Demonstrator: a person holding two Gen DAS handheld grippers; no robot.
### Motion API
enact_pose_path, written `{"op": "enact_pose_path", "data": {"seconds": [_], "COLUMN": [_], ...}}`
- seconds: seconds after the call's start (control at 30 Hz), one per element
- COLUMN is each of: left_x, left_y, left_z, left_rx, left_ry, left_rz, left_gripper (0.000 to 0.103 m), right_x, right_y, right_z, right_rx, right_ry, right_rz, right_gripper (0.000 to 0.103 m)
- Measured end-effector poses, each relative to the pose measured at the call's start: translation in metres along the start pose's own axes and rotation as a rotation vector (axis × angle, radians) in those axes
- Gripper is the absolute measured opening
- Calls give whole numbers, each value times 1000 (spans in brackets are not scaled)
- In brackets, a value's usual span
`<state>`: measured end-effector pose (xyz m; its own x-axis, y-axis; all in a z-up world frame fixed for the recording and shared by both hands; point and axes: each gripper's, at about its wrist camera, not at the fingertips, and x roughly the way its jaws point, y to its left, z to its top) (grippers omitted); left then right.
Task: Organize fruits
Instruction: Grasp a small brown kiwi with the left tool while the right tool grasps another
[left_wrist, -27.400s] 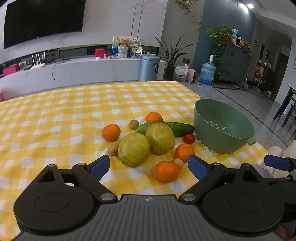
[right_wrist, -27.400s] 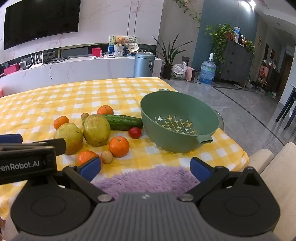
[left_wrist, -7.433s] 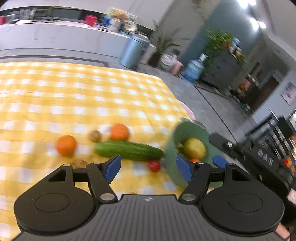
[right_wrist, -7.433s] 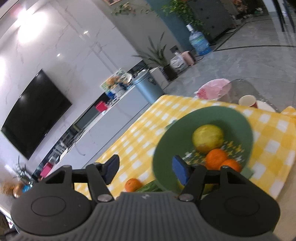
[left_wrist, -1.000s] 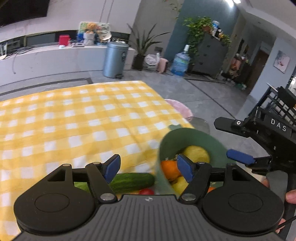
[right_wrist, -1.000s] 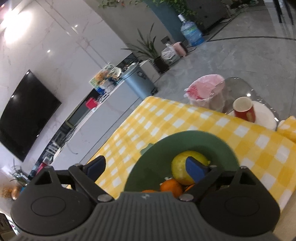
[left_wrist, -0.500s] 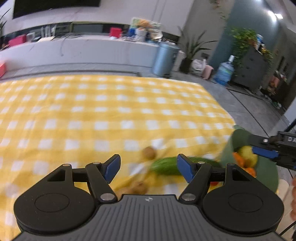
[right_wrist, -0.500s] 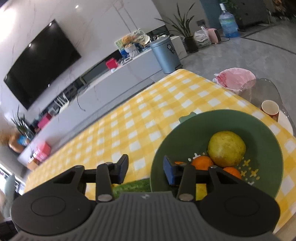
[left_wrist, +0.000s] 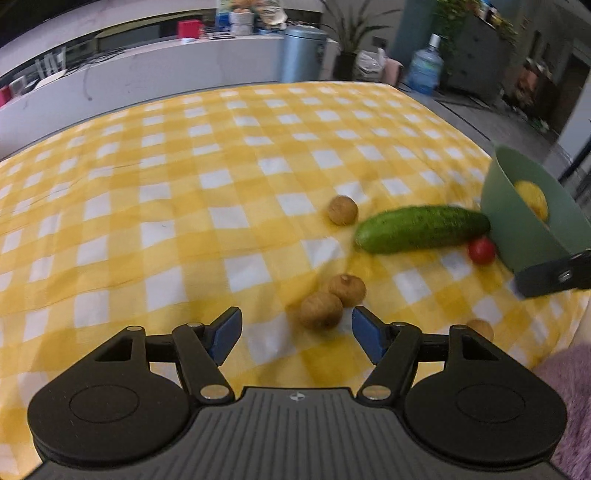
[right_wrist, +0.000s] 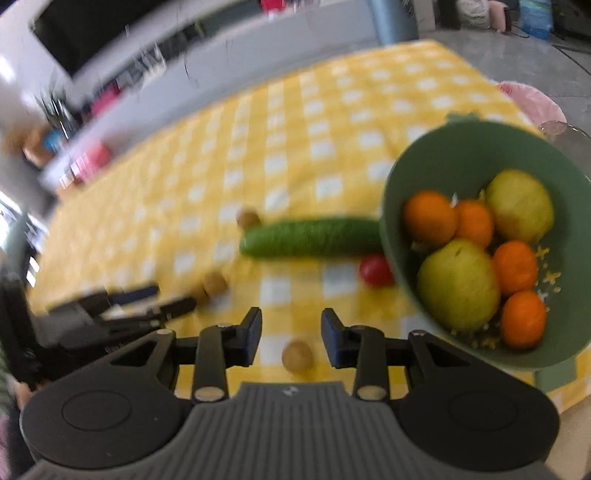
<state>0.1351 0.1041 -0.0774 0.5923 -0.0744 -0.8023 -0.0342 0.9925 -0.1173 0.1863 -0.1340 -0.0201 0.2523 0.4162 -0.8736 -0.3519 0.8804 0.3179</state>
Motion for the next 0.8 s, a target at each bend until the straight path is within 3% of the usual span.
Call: {"op": "enact_pose_path", "data": {"seconds": [0.1,0.17,0.3,0.5,0.73,0.8], "left_x": [2,0,3,12,15,15], "left_y": [-4,-11,-17,-17,-17,-16], "left_z": [-2,-6,-8,-8,-11,-11], "left_rx": [44,105,157,164,187,182], "left_ry": [-19,-59,-82,-67,-70,-76], "left_rz": [-24,-29,-31,-11,-3,7], "left_gripper": [77,77,76,65,48,43], "right_x": [24,37,40,48,60,62], "right_y": [11,12,13,22,43,46], "right_z": [-4,-6,-9,-8,-14,-15], "right_rx": [-48,-73,-84,-114,-196,-208], "right_ry": [94,147,156,168,206,212], "right_rz": [-119,-152,-128,-103,-143,-163], "right_gripper": [32,29,29,30,28,21]}}
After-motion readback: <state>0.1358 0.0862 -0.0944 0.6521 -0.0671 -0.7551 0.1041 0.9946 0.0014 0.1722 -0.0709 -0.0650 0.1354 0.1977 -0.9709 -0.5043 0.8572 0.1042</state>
